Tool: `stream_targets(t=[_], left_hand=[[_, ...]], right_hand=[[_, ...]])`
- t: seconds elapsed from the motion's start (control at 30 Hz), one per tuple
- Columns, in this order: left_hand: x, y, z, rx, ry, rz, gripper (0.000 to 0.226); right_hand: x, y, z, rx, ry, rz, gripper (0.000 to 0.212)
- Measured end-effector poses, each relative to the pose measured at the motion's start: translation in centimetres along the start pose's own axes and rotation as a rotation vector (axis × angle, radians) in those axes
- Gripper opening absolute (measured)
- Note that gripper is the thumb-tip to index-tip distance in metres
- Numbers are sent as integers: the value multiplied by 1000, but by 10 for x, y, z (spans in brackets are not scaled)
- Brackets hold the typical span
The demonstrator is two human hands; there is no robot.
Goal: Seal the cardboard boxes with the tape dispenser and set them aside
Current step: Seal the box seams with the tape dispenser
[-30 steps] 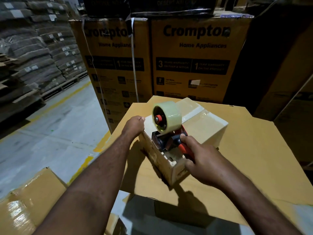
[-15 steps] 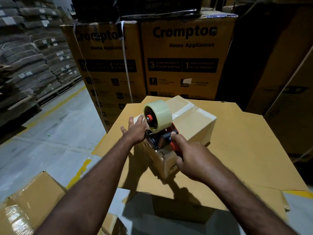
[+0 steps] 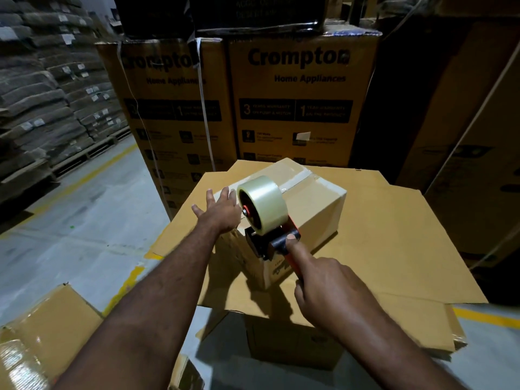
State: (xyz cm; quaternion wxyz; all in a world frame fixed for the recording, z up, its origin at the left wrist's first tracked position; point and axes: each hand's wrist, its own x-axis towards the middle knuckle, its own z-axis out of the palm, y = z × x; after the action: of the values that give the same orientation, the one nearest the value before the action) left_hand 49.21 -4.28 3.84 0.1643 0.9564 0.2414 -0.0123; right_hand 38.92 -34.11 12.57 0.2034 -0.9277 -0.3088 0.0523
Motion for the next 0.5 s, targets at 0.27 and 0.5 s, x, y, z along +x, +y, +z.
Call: stream_targets(t=[0.27, 0.5], left_hand=[[-18, 16, -11, 52, 173, 21, 71], [-68, 13, 46, -681, 112, 116, 42]], right_hand=[[-20, 7, 6, 27, 25, 17, 71], [-18, 11, 10, 58, 15, 21, 72]])
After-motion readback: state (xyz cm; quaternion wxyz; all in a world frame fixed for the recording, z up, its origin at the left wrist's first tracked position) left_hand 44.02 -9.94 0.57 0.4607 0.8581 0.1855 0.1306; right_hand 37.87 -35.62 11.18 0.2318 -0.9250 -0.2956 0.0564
